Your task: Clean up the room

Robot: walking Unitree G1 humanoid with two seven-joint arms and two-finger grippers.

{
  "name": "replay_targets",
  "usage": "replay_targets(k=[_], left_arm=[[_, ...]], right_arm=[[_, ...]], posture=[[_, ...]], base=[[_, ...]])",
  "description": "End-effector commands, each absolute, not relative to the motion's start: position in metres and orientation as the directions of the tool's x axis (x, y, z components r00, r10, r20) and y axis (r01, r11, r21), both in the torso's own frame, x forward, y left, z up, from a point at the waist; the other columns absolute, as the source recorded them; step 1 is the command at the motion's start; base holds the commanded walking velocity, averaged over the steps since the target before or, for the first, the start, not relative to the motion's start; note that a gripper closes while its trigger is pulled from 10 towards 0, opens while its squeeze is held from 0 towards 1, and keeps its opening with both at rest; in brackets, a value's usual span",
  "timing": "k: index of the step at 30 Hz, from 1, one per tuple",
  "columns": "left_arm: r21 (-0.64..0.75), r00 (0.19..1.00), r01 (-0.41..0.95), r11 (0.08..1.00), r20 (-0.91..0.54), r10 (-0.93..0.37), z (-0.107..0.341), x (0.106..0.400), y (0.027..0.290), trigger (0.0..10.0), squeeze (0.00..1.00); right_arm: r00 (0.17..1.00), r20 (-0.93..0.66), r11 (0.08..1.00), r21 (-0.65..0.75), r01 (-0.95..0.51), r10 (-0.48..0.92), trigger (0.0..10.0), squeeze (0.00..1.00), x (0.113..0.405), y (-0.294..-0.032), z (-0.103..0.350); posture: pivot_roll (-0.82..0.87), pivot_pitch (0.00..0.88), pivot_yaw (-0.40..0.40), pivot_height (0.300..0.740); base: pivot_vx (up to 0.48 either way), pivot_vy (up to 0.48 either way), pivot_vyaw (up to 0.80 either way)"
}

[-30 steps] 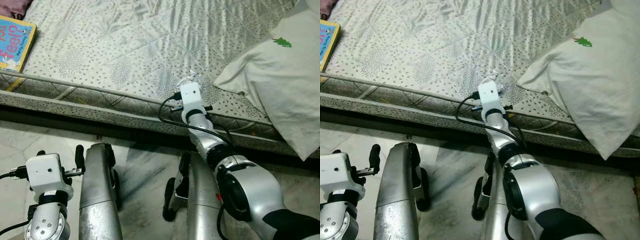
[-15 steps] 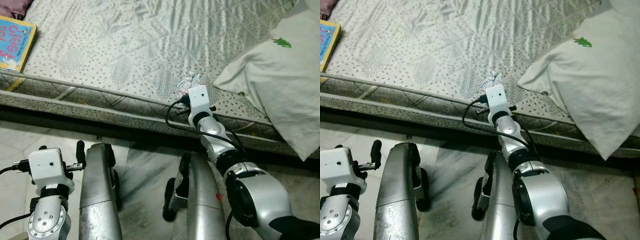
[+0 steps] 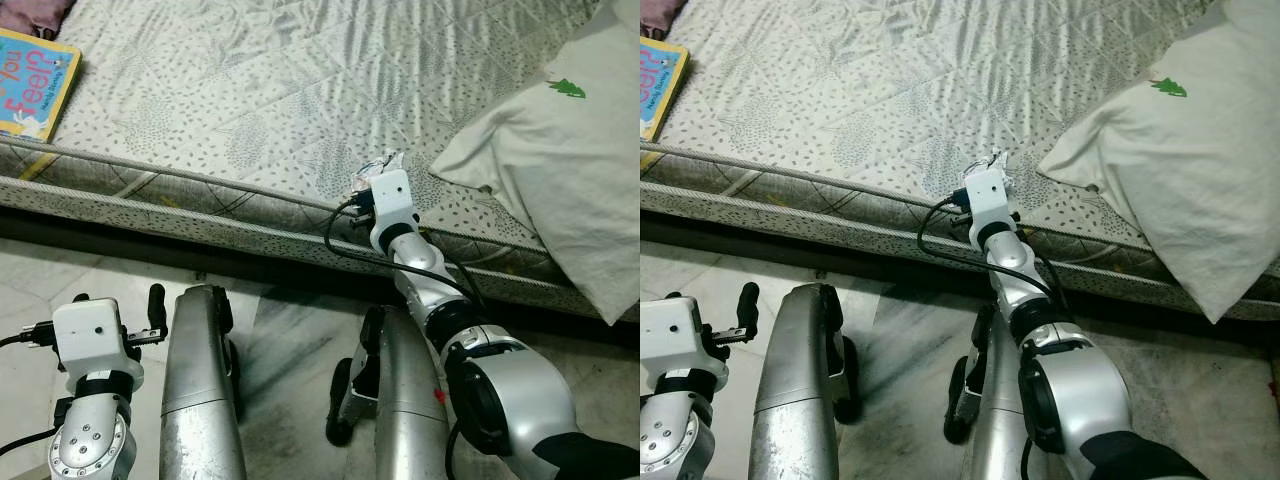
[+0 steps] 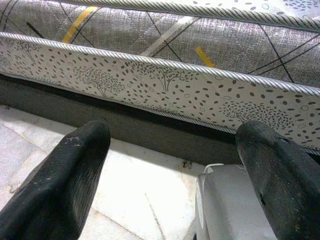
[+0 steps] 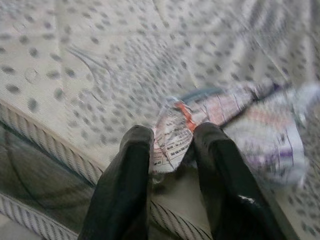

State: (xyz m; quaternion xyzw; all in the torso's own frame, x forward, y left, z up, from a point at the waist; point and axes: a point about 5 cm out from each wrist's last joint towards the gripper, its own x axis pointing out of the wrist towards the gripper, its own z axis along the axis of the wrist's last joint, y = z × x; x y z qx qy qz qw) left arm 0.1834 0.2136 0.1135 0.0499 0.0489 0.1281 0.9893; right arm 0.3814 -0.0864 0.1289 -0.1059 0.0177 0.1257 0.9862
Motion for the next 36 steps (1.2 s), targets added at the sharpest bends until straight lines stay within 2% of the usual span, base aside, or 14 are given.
replay_targets(k=[1,4,5,6,11,18,19,29,36], left_arm=[[0.119,0.961,-0.244,0.962,-0.106,0.257,0.111,0.178,0.214,10.0,0.0],[0.12,0.961,-0.241,0.963,-0.11,0.254,0.111,0.178,0.215,10.0,0.0],[0.121,0.961,-0.24,0.963,-0.11,0.254,0.11,0.178,0.214,10.0,0.0],[0.121,0.961,-0.24,0.963,-0.111,0.253,0.11,0.179,0.214,10.0,0.0],[0.122,0.961,-0.237,0.964,-0.113,0.251,0.11,0.179,0.214,10.0,0.0],[0.124,0.96,-0.244,0.962,-0.111,0.258,0.111,0.178,0.214,10.0,0.0],[0.124,0.96,-0.245,0.962,-0.11,0.259,0.111,0.179,0.214,10.0,0.0],[0.131,0.962,-0.241,0.962,-0.096,0.254,0.112,0.179,0.214,10.0,0.0],[0.186,0.969,-0.217,0.958,-0.081,0.235,0.119,0.171,0.216,10.0,0.0]], right_arm=[[0.966,-0.117,0.942,-0.222,-0.25,0.229,10.0,0.4,0.378,-0.087,0.118],[0.965,-0.151,0.939,-0.241,-0.245,0.213,10.0,0.41,0.376,-0.079,0.113],[0.964,-0.158,0.939,-0.239,-0.248,0.215,10.0,0.32,0.375,-0.076,0.112],[0.96,-0.171,0.937,-0.237,-0.257,0.221,10.0,0.0,0.374,-0.072,0.11],[0.952,-0.208,0.93,-0.245,-0.273,0.224,10.0,0.0,0.369,-0.056,0.104],[0.96,-0.096,0.935,-0.219,-0.278,0.262,10.0,0.0,0.372,-0.044,0.122],[0.961,-0.072,0.939,-0.203,-0.277,0.268,10.0,1.0,0.373,-0.046,0.125],[0.964,0.092,0.956,-0.184,-0.23,0.25,10.0,1.0,0.378,-0.071,0.143],[0.977,0.072,0.962,-0.204,-0.181,0.199,10.0,1.0,0.378,-0.079,0.137]], posture=[[0.25,0.349,-0.104,0.547],[0.25,0.355,-0.1,0.547],[0.25,0.355,-0.1,0.547],[0.25,0.356,-0.099,0.547],[0.25,0.358,-0.099,0.547],[0.26,0.354,-0.107,0.547],[0.26,0.351,-0.11,0.547],[0.25,0.341,-0.106,0.547],[0.27,0.374,-0.091,0.547]], base=[[0.0,0.0,0.0],[0.0,0.0,0.0],[0.0,0.0,0.0],[0.0,0.0,0.0],[0.0,0.0,0.0],[0.0,0.0,0.0],[0.0,0.0,0.0],[0.0,0.0,0.0],[0.0,0.0,0.0]])
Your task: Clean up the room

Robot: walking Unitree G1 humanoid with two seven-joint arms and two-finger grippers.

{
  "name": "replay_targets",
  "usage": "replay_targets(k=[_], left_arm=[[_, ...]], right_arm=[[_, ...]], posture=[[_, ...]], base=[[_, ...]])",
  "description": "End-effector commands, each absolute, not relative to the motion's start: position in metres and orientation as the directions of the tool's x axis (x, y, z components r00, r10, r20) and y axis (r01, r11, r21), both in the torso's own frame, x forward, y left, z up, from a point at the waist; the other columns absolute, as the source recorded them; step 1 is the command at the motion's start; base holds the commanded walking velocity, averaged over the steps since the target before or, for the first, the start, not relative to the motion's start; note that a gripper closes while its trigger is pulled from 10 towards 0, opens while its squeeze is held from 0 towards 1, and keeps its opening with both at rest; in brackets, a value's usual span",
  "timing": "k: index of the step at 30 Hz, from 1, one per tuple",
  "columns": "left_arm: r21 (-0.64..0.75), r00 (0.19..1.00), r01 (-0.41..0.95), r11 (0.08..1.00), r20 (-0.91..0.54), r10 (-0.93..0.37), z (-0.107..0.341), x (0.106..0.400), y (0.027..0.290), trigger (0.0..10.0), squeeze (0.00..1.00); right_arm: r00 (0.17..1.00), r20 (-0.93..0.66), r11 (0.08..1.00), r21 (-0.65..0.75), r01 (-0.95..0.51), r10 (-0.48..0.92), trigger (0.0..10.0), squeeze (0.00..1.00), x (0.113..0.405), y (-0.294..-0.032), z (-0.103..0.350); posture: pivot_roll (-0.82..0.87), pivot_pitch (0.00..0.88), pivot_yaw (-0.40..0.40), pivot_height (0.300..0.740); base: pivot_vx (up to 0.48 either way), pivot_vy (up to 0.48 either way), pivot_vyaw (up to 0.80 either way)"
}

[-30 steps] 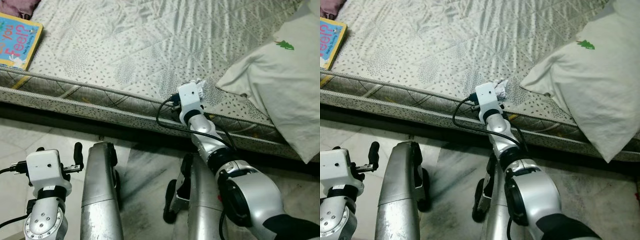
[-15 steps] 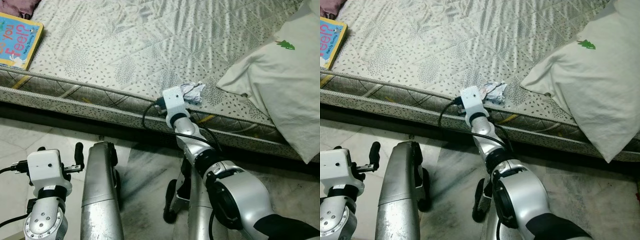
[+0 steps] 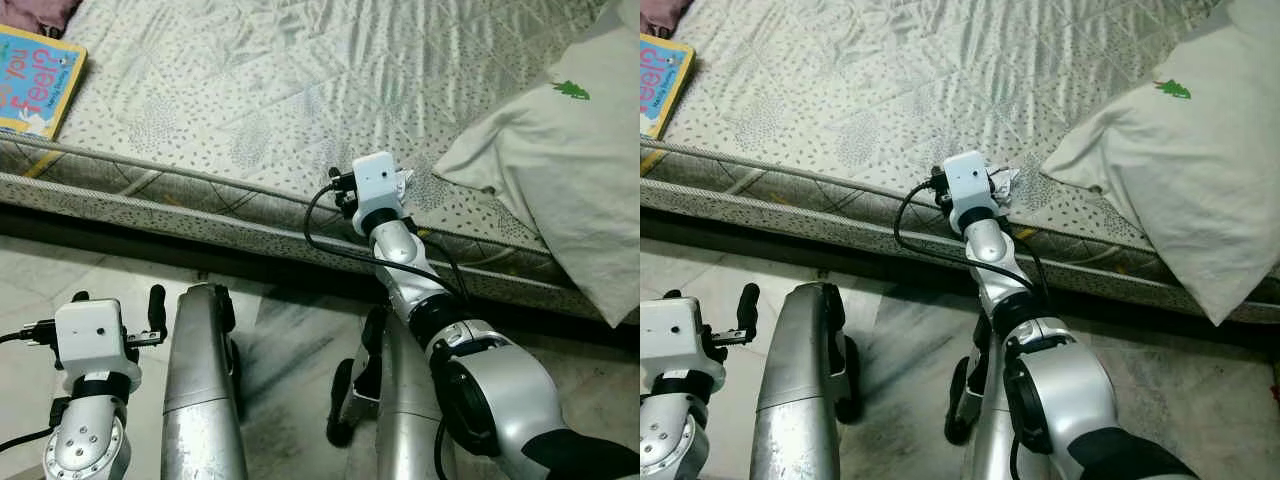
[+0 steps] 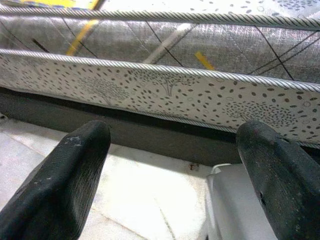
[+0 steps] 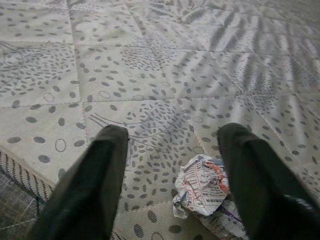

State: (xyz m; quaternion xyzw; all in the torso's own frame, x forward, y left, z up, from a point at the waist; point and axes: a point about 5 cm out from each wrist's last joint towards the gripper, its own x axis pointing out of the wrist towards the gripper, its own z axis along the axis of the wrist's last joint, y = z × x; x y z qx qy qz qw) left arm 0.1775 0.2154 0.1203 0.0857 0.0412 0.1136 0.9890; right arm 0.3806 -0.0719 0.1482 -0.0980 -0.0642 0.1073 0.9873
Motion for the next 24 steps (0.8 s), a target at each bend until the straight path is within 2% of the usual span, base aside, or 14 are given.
replay_targets(k=[1,9,10,11,12,21,22,23,24], left_arm=[[0.19,0.968,-0.215,0.958,-0.09,0.235,0.118,0.169,0.218,10.0,0.0],[0.197,0.967,-0.203,0.959,-0.112,0.228,0.12,0.16,0.215,10.0,0.0],[0.199,0.968,-0.2,0.959,-0.114,0.226,0.12,0.159,0.215,10.0,0.0],[0.199,0.968,-0.199,0.96,-0.115,0.224,0.121,0.159,0.214,10.0,0.0],[0.2,0.968,-0.197,0.96,-0.117,0.223,0.121,0.157,0.214,10.0,0.0],[0.193,0.966,-0.184,0.964,-0.143,0.213,0.12,0.151,0.209,10.0,0.0],[0.19,0.966,-0.183,0.965,-0.145,0.212,0.12,0.152,0.208,10.0,0.0],[0.187,0.967,-0.182,0.965,-0.146,0.211,0.119,0.152,0.207,10.0,0.0],[0.186,0.967,-0.182,0.966,-0.147,0.211,0.119,0.153,0.207,10.0,0.0]], right_arm=[[0.979,0.069,0.96,-0.224,-0.17,0.19,10.0,1.0,0.378,-0.08,0.137],[0.985,0.086,0.958,-0.258,-0.126,0.152,10.0,1.0,0.381,-0.079,0.142],[0.985,0.088,0.957,-0.265,-0.119,0.146,10.0,0.92,0.382,-0.079,0.143],[0.986,0.09,0.956,-0.269,-0.114,0.143,10.0,0.92,0.382,-0.079,0.144],[0.987,0.091,0.955,-0.276,-0.105,0.135,10.0,0.02,0.383,-0.079,0.145],[1.0,-0.017,0.913,-0.408,-0.031,0.026,10.0,0.0,0.387,-0.087,0.137],[0.999,-0.04,0.906,-0.421,-0.035,0.02,8.9,0.0,0.387,-0.087,0.134],[0.997,-0.081,0.903,-0.427,-0.05,0.016,0.0,0.0,0.386,-0.087,0.128],[0.996,-0.093,0.903,-0.427,-0.054,0.015,0.0,0.0,0.385,-0.087,0.127]], posture=[[0.27,0.382,-0.09,0.547],[0.28,0.418,-0.078,0.547],[0.28,0.423,-0.076,0.547],[0.28,0.425,-0.075,0.547],[0.28,0.431,-0.074,0.547],[0.26,0.454,-0.084,0.547],[0.26,0.456,-0.088,0.547],[0.26,0.455,-0.093,0.547],[0.26,0.455,-0.094,0.547]], base=[[0.0,0.0,0.0],[0.0,0.0,0.0],[0.0,0.0,0.0],[0.0,0.0,0.0],[0.0,0.0,0.0],[0.0,0.0,0.0],[0.0,0.0,0.0],[0.0,0.0,0.0],[0.0,0.0,0.0]])
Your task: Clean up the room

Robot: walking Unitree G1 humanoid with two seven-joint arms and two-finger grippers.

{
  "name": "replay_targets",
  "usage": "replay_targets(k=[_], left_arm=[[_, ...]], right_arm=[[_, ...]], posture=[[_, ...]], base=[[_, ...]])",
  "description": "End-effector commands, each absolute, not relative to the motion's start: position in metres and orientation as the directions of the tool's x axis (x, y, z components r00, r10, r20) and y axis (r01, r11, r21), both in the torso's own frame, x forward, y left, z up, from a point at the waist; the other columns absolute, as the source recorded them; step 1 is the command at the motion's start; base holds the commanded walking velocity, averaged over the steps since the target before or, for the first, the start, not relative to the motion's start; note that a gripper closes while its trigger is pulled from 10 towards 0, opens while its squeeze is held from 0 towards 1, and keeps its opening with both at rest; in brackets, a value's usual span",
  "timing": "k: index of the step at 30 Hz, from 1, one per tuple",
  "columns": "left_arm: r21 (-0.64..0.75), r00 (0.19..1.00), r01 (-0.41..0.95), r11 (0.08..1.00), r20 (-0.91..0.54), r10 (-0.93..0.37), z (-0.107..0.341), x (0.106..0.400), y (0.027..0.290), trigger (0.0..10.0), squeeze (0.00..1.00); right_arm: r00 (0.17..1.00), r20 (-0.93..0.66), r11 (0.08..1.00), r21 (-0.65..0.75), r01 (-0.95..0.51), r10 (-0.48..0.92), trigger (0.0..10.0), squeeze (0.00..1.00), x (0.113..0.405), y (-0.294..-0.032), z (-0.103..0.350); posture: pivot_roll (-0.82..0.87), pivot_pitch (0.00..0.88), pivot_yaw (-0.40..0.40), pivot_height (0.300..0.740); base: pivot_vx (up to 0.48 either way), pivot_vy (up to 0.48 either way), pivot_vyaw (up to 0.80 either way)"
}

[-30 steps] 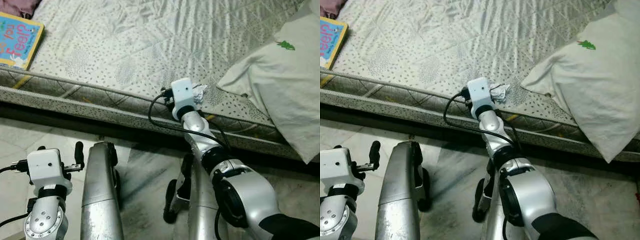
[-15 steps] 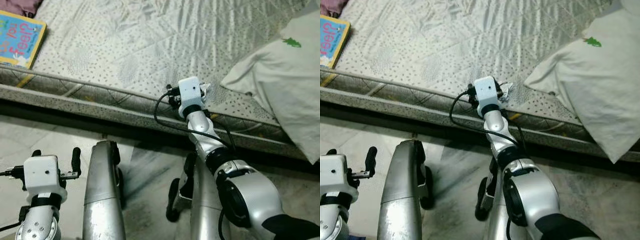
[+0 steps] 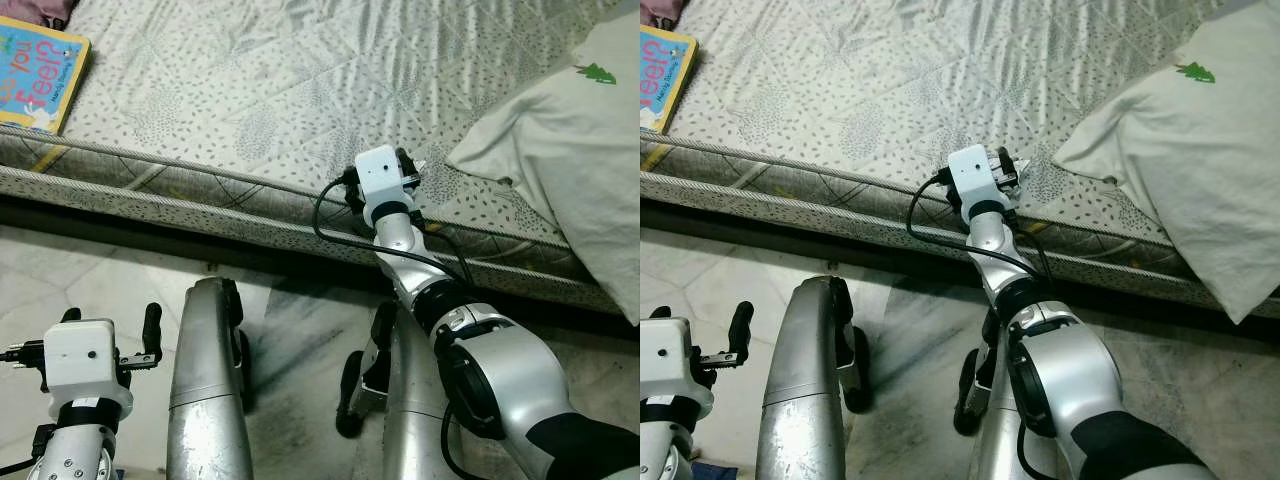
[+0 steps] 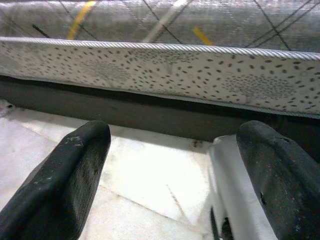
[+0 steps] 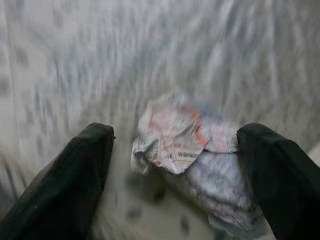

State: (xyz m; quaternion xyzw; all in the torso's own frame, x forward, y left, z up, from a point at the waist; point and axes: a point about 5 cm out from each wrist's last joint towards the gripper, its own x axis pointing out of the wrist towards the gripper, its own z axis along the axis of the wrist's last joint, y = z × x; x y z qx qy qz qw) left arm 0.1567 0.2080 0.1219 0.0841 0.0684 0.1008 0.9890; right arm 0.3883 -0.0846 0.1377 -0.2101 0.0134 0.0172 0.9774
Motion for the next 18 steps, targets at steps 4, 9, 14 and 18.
replay_targets(k=[4,9,14,18], left_arm=[[0.183,0.965,-0.191,0.964,-0.145,0.218,0.119,0.154,0.207,10.0,0.0],[0.179,0.961,-0.21,0.961,-0.142,0.236,0.117,0.157,0.211,10.0,0.0],[0.173,0.964,-0.213,0.962,-0.123,0.236,0.115,0.168,0.211,10.0,0.0],[0.171,0.967,-0.213,0.962,-0.107,0.233,0.115,0.176,0.212,10.0,0.0]], right_arm=[[0.992,-0.124,0.903,-0.424,-0.066,0.014,0.0,0.0,0.384,-0.086,0.122],[0.993,-0.121,0.906,-0.419,-0.065,0.015,0.0,0.0,0.384,-0.085,0.123],[0.993,-0.119,0.93,-0.363,-0.061,0.018,0.0,0.0,0.386,-0.088,0.127],[0.992,-0.121,0.935,-0.35,-0.06,0.019,0.0,0.0,0.387,-0.091,0.128]], posture=[[0.26,0.45,-0.103,0.547],[0.26,0.431,-0.109,0.547],[0.25,0.383,-0.108,0.547],[0.24,0.356,-0.11,0.547]], base=[[0.0,0.0,0.0],[0.0,0.0,0.0],[0.0,0.0,0.0],[0.0,0.0,0.0]])
